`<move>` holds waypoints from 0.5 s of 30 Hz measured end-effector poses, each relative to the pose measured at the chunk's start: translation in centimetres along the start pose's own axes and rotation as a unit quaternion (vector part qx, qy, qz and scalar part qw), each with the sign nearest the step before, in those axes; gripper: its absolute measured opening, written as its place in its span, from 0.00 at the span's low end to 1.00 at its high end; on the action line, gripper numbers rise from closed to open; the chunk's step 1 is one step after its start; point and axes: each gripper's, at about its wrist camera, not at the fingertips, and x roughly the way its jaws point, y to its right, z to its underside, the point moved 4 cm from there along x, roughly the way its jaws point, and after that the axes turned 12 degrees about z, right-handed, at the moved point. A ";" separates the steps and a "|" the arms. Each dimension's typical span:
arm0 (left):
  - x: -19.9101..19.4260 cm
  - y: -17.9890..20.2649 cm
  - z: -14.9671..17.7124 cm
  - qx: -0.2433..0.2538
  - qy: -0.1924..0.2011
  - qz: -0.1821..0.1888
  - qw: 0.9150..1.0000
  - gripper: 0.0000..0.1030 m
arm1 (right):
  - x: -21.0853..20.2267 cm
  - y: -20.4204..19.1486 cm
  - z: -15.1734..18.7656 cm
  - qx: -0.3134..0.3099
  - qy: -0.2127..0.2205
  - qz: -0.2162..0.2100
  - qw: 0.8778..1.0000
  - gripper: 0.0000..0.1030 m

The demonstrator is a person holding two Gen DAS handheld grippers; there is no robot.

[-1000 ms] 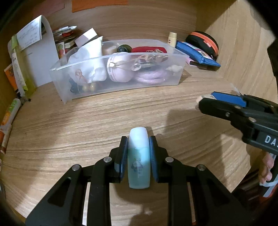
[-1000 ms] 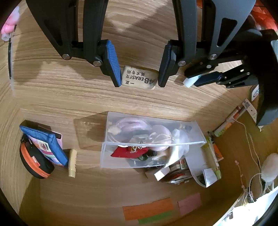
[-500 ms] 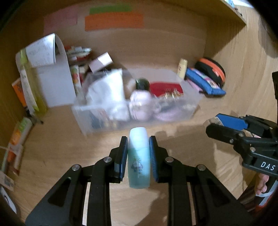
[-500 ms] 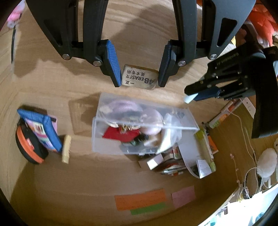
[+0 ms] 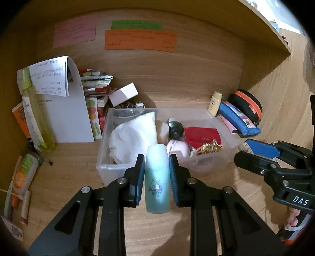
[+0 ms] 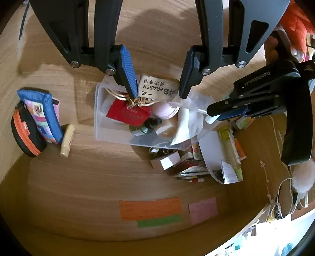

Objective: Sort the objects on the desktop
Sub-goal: 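Carry the tube with the left gripper while the right gripper carries the eraser into the box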

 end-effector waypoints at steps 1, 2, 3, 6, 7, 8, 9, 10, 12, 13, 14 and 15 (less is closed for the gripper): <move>0.1 -0.1 -0.2 -0.001 0.002 0.000 1.000 0.23 | 0.2 0.0 -0.2 -0.001 0.000 0.000 1.000 0.39; 0.2 -0.3 -0.5 -0.001 0.003 0.001 1.000 0.23 | 0.5 0.0 -0.4 -0.002 0.000 0.001 1.000 0.39; 0.3 -0.4 -0.7 -0.002 0.004 0.002 1.000 0.23 | 0.7 -0.1 -0.5 -0.002 -0.001 0.002 1.000 0.39; 0.8 -0.9 -1.2 -0.004 0.006 0.004 1.000 0.23 | 1.8 -0.3 -0.9 -0.002 -0.006 0.000 1.000 0.39; 1.0 -1.1 -1.4 -0.005 0.006 0.003 1.000 0.23 | 1.9 -0.3 -1.0 -0.002 -0.006 0.000 1.000 0.39; 1.2 -1.2 -1.6 -0.005 0.007 0.003 1.000 0.23 | 2.3 -0.3 -1.1 -0.002 -0.007 -0.002 1.000 0.39; 1.4 -1.3 -1.9 -0.007 0.007 0.004 1.000 0.23 | 2.8 -0.4 -1.3 -0.002 -0.008 -0.003 1.000 0.39; 1.7 -1.6 -2.1 -0.011 0.008 0.007 1.000 0.23 | 3.2 -0.4 -1.5 -0.003 -0.010 -0.005 1.000 0.39; 2.3 -1.9 -2.4 -0.020 0.006 0.014 1.000 0.23 | 4.2 -0.5 -1.9 -0.007 -0.014 -0.004 1.000 0.39; 2.7 -2.1 -2.5 -0.025 0.004 0.020 0.999 0.23 | 4.5 -0.6 -2.0 -0.007 -0.016 -0.005 1.000 0.39; 3.2 -2.4 -2.6 -0.029 0.001 0.021 0.999 0.23 | 5.1 -0.6 -2.2 -0.007 -0.019 -0.007 1.000 0.39; 3.6 -2.5 -2.5 -0.031 -0.003 0.018 0.999 0.23 | 5.6 -0.7 -2.2 -0.007 -0.022 -0.008 1.000 0.39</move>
